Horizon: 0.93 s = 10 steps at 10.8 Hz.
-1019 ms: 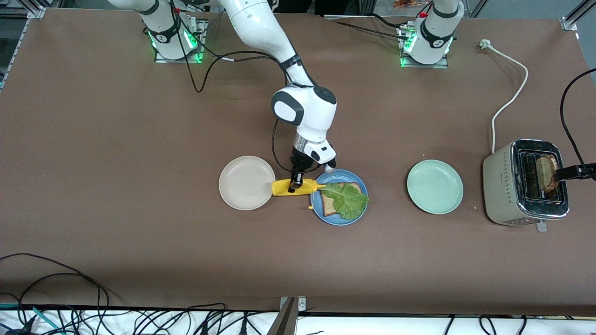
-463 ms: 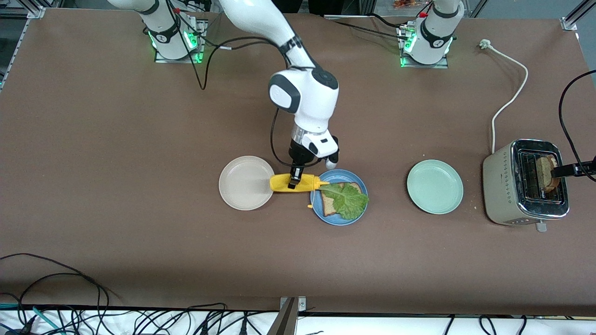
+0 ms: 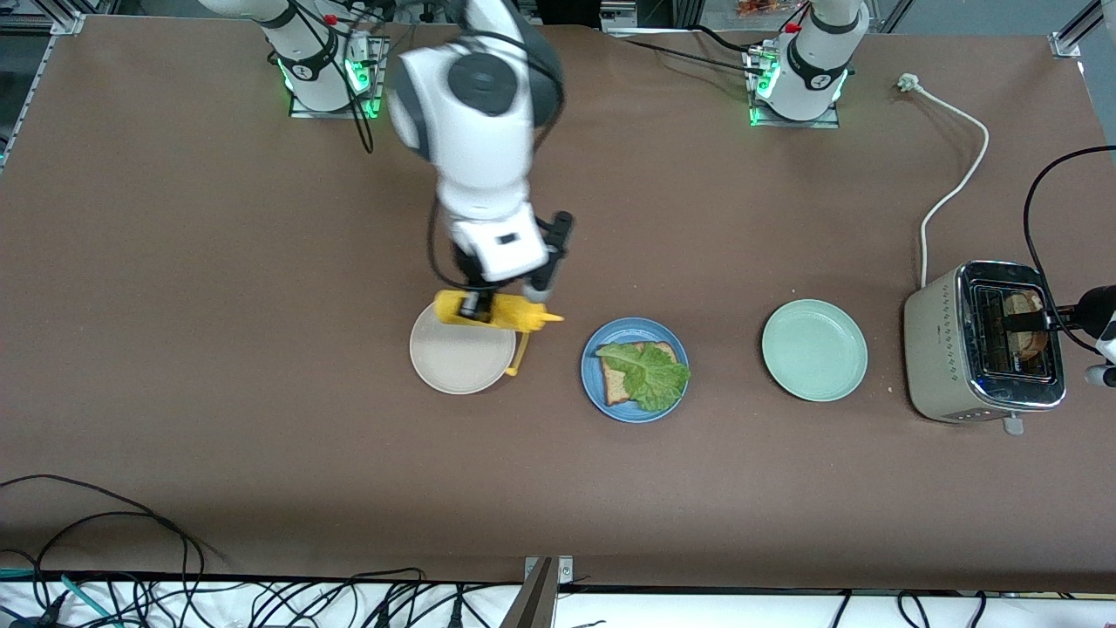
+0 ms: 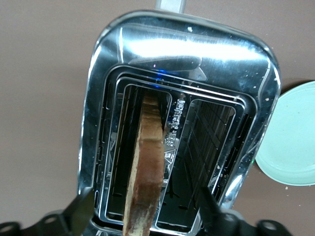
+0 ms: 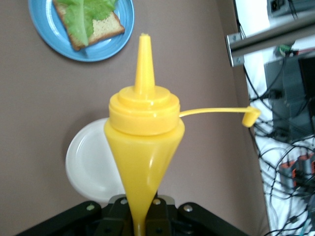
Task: Make sandwich in blue plate with both arms
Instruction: 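Carry the yellow bottle back beside the white plate with the right gripper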
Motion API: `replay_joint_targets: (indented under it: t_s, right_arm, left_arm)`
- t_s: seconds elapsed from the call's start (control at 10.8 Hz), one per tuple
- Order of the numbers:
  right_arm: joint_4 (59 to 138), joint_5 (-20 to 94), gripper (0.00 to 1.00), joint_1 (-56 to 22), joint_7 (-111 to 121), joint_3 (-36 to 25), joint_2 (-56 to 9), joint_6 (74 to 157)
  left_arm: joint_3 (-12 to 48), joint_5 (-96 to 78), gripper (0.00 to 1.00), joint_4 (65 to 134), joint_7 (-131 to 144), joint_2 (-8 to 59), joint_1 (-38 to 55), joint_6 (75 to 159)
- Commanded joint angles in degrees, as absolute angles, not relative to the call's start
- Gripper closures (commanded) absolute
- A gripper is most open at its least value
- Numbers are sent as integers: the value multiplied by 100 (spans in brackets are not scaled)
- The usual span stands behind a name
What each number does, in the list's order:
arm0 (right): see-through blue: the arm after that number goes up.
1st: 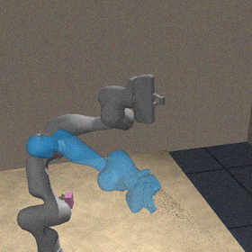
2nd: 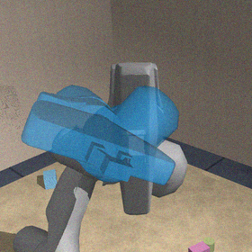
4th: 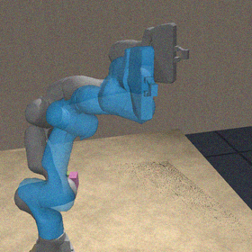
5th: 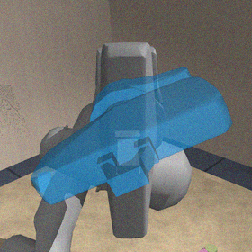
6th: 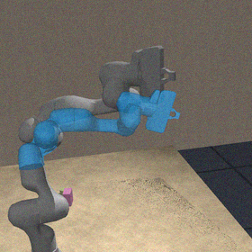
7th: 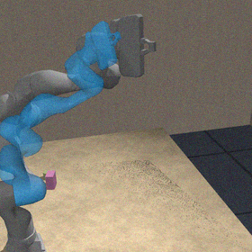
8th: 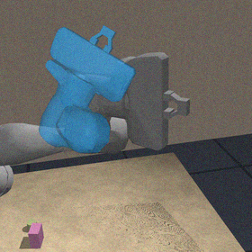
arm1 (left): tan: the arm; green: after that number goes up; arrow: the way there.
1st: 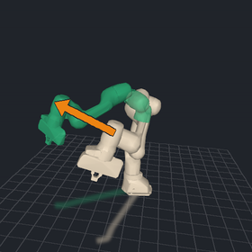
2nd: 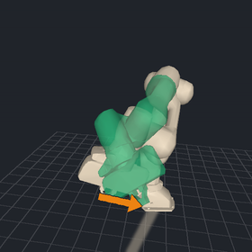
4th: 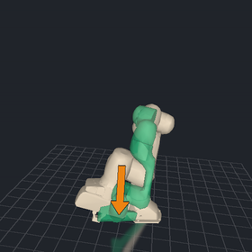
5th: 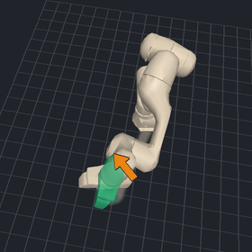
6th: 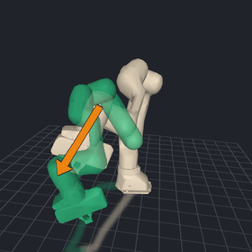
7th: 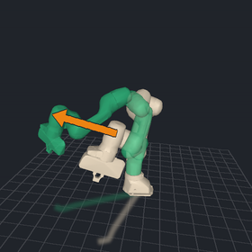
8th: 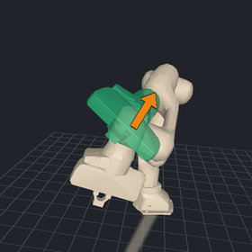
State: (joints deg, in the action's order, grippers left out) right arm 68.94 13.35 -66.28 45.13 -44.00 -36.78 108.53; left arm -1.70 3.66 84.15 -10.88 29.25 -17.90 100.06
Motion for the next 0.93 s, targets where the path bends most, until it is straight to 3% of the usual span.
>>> replay_joint_targets:
  t_s: [0.0,0.09,0.83]
  right_arm:
    - [7540,2386,100,-5682,6084,-4280,-2683,10241]
    - [7585,2791,100,-5330,6726,-4272,-2602,10022]
    - [8586,5465,100,-2921,10560,-4245,-2943,8264]
  left_arm:
    - [-176,272,74,8402,-1353,2900,-1802,9905]
    - [-176,281,100,8402,-1501,2909,-1802,9905]
    - [-167,299,100,8227,-1828,2690,-1802,9862]
